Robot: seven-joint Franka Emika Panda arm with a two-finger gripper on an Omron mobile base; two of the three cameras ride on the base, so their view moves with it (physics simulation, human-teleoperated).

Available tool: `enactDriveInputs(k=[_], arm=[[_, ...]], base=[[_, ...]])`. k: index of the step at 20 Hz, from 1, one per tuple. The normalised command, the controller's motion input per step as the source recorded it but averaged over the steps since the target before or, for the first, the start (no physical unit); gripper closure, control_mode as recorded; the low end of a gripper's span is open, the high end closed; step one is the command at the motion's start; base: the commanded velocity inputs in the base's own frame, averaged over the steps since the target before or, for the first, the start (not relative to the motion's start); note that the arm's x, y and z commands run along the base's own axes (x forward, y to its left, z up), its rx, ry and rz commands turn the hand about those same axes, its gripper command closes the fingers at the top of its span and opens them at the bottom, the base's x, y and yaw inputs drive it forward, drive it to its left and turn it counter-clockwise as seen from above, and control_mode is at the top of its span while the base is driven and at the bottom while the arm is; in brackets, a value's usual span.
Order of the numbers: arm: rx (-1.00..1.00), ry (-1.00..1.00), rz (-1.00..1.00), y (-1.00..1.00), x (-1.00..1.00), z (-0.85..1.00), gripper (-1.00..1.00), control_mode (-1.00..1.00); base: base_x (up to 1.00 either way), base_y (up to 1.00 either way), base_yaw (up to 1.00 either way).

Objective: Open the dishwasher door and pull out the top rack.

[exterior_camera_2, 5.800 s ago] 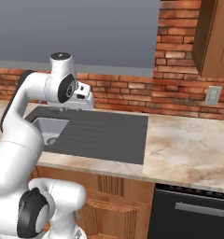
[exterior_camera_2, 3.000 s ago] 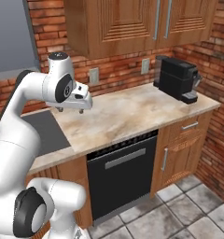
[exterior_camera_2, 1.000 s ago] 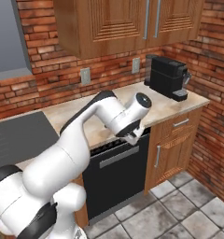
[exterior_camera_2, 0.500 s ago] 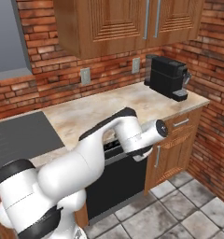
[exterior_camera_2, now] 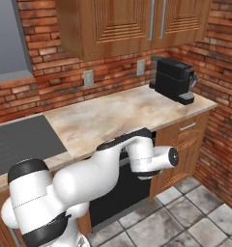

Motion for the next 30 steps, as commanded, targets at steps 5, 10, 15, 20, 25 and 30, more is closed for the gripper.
enactDriveInputs(k=[5, 10, 15, 20, 25, 30], arm=[[0.05, 0.0, -0.07, 0.0, 0.09, -0.35, -1.0, -1.0], [0.04, -0.04, -0.01, 0.0, 0.18, -0.26, -1.0, -1.0], [0.03, -0.03, 0.0, 0.0, 0.26, -0.24, -1.0, -1.0], [0.03, -0.02, 0.0, 0.0, 0.28, -0.26, -1.0, -1.0], [0.03, -0.03, 0.0, 0.01, 0.22, -0.24, -1.0, -1.0], [0.02, -0.06, 0.0, 0.06, 0.13, -0.25, -1.0, -1.0]], base=[[0.0, 0.0, 0.0], [0.0, 0.0, 0.0], [0.0, 0.0, 0.0], [0.0, 0.0, 0.0], [0.0, 0.0, 0.0], [0.0, 0.0, 0.0]])
